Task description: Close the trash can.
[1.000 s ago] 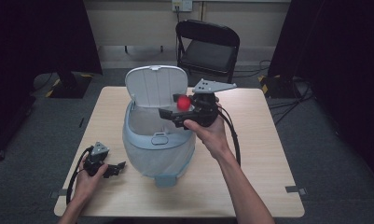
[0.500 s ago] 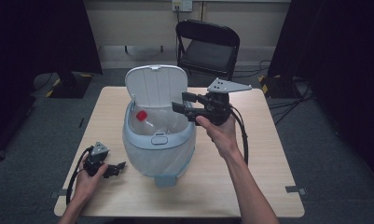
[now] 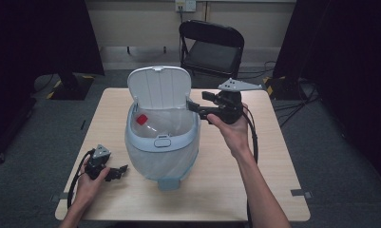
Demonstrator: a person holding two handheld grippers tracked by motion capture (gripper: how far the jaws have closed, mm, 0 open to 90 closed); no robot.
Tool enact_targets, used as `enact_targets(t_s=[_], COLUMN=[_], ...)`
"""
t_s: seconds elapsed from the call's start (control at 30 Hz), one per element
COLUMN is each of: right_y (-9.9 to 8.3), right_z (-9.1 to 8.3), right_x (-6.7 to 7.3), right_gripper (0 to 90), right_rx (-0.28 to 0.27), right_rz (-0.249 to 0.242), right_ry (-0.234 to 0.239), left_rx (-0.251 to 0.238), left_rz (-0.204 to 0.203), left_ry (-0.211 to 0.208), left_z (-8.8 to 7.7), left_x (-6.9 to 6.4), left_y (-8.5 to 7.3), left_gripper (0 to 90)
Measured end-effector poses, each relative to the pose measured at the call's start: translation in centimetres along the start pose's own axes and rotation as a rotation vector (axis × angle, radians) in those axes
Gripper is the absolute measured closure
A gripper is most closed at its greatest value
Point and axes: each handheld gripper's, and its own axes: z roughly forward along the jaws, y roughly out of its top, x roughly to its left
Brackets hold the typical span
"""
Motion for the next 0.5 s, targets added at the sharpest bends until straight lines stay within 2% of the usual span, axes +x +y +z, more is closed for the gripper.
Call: enact_targets(t_s=[0.17,0.4,0.5], right_y=[0.5,1.0,1.1], right_z=[0.1,1.2,1.7], right_x=[-1.9,-4.0,-4.6], right_gripper=[28.9,24.6,25.5], right_rx=[-0.013,0.030,0.041], right_rz=[0.025,0.058,0.065], right_ry=[-0.051,-0.094,-0.114], left_rx=[0.002,0.007,0.007], left_rz=[0.002,0.008,-0.002], left_ry=[-0.004,-0.003,-0.004], left_z=[0.0,0.1,0.2], left_x=[0.0,0.1,0.0], left_y=[0.0,0.1,0.1], left_gripper=[6.4,5.6,4.3])
